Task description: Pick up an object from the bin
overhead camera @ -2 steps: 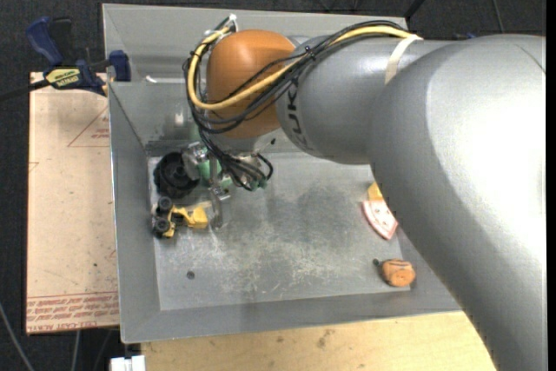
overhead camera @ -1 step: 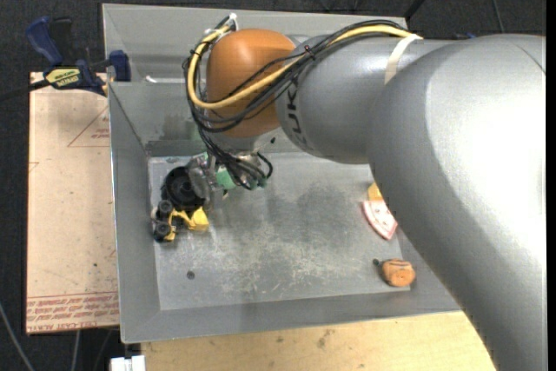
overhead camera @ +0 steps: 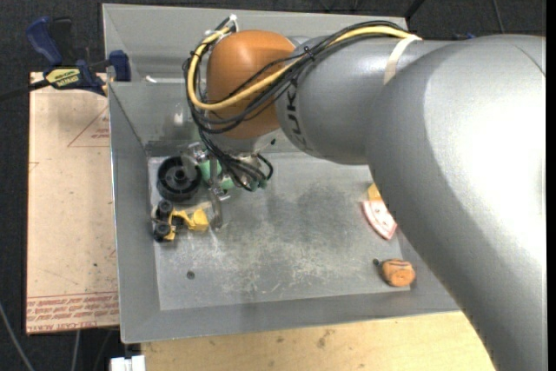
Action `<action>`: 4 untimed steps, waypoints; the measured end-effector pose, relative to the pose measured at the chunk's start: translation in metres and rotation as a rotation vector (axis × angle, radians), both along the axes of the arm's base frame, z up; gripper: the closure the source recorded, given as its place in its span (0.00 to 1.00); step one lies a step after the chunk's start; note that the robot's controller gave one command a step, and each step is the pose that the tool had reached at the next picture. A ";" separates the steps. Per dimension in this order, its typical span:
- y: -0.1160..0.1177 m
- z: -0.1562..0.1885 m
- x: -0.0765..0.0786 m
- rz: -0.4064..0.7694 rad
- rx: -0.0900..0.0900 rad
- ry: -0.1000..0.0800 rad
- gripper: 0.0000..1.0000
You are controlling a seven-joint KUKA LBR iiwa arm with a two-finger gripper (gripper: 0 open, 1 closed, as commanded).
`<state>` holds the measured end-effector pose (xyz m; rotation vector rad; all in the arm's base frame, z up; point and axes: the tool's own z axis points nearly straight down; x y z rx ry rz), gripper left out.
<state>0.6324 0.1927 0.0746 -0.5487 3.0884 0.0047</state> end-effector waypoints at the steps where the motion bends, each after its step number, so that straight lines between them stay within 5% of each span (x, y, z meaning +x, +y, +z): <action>1: 0.000 0.000 0.000 0.000 0.000 0.000 0.00; 2: -0.001 0.002 0.015 0.137 0.002 -0.008 1.00; 3: -0.001 0.002 0.015 0.136 0.002 -0.008 1.00; 4: 0.020 0.138 -0.015 0.111 -0.001 -0.001 1.00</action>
Offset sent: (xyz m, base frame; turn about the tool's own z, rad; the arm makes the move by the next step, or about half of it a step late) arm 0.0118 -0.0039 -0.0046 -0.1390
